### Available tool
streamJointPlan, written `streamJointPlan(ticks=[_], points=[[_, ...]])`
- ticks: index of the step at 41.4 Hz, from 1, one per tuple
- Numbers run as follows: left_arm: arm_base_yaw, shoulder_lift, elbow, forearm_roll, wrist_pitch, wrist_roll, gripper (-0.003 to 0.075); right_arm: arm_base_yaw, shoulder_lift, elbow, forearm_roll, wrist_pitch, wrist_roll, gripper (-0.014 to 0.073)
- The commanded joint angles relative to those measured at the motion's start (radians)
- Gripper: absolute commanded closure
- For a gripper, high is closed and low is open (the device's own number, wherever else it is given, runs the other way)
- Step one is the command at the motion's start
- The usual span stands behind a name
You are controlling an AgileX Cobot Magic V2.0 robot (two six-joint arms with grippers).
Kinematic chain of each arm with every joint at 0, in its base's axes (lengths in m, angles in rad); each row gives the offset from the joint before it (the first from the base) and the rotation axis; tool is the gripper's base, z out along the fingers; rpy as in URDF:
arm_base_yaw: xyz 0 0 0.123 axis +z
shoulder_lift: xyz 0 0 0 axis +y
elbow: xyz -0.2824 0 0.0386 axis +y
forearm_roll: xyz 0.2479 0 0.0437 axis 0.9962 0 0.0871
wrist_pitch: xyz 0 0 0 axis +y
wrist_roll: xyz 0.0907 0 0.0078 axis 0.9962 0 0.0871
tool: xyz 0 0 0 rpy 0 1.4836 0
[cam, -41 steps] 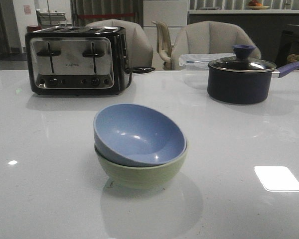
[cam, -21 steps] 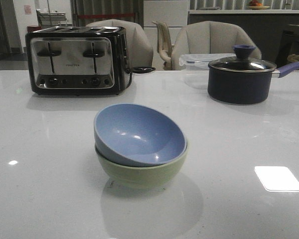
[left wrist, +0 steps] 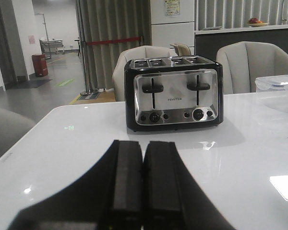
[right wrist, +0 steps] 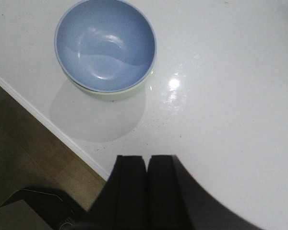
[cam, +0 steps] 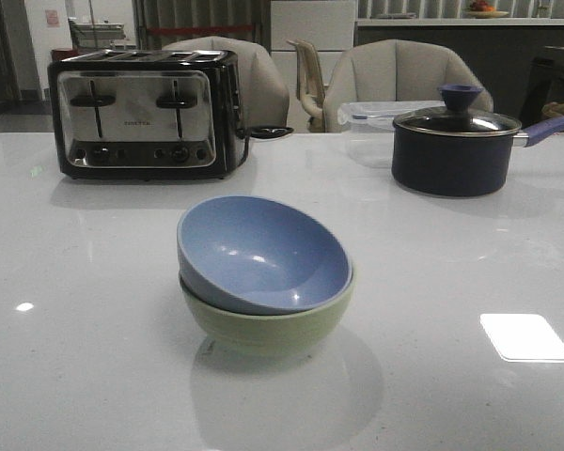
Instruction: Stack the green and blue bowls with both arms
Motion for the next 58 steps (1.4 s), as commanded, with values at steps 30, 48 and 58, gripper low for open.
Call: streamJointPlan(ticks=[30, 48, 58], points=[[-0.002, -0.016, 0.006, -0.005, -0.088, -0.009, 0.0621, -0.499, -0.762, 0.574, 0.014, -0.414, -0.002, 0.0554], [-0.002, -0.016, 0.006, -0.005, -0.088, -0.009, 0.0621, -0.500, -0.769, 0.672, 0.055, -0.657, -0.002, 0.0554], [-0.002, -0.016, 0.006, -0.005, -0.088, -0.009, 0.0621, -0.500, -0.769, 0.673, -0.007, -0.700, 0.089, 0.0554]])
